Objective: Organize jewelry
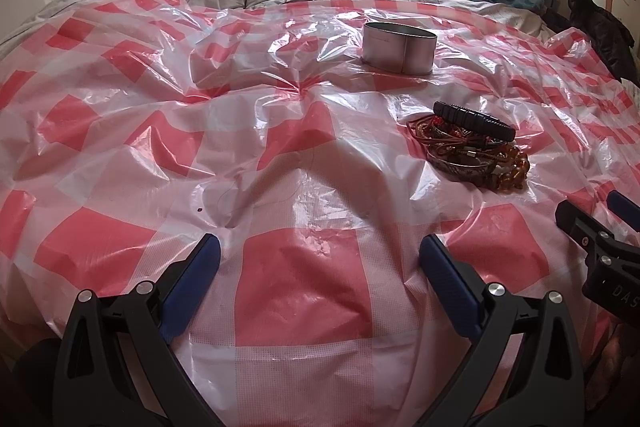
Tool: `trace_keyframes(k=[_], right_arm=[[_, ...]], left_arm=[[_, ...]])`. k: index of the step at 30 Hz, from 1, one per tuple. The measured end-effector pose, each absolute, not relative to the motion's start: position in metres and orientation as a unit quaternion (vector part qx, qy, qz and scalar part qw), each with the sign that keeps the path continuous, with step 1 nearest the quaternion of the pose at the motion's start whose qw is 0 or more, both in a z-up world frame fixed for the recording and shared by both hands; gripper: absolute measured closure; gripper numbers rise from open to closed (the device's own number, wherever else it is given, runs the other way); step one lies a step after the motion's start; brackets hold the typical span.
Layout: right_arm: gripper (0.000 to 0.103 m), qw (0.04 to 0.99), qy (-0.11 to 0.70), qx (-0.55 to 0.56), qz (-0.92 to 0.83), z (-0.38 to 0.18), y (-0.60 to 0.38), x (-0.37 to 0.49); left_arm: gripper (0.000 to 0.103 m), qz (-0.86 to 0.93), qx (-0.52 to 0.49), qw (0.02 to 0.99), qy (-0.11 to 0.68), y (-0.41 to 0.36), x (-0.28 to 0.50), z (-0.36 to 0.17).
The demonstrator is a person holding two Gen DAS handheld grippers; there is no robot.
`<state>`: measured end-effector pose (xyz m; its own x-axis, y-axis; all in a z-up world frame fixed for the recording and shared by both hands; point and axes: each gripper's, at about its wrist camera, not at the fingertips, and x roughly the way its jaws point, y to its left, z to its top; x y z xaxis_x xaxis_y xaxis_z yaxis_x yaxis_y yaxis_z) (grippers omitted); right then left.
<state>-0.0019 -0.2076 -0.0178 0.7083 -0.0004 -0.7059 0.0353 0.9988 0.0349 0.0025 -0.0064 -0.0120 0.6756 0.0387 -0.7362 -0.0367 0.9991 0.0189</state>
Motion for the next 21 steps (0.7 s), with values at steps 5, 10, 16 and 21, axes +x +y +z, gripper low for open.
trace_keyframes(k=[5,10,16,21], right_arm=[[0.007,0.924,0.382,0.024,-0.008,-0.018,-0.208,-0.002],[0.007,0.926,0.376,0.022,-0.004,-0.015,-0.204,-0.002],[0.007,0.926,0.377,0.02,0.004,-0.015,-0.199,0.001],[0.007,0.924,0.38,0.023,0.01,-0.015,-0.197,0.003]], left_arm=[[0.007,0.021,0.002,0.914,0.404,-0.006,0.003,-0.012],[0.007,0.021,-0.002,0.912,0.411,-0.005,0.007,-0.012],[0.007,0.019,-0.001,0.91,0.415,-0.005,0.01,-0.011],[0.007,0.019,-0.002,0.909,0.417,-0.004,0.011,-0.011]])
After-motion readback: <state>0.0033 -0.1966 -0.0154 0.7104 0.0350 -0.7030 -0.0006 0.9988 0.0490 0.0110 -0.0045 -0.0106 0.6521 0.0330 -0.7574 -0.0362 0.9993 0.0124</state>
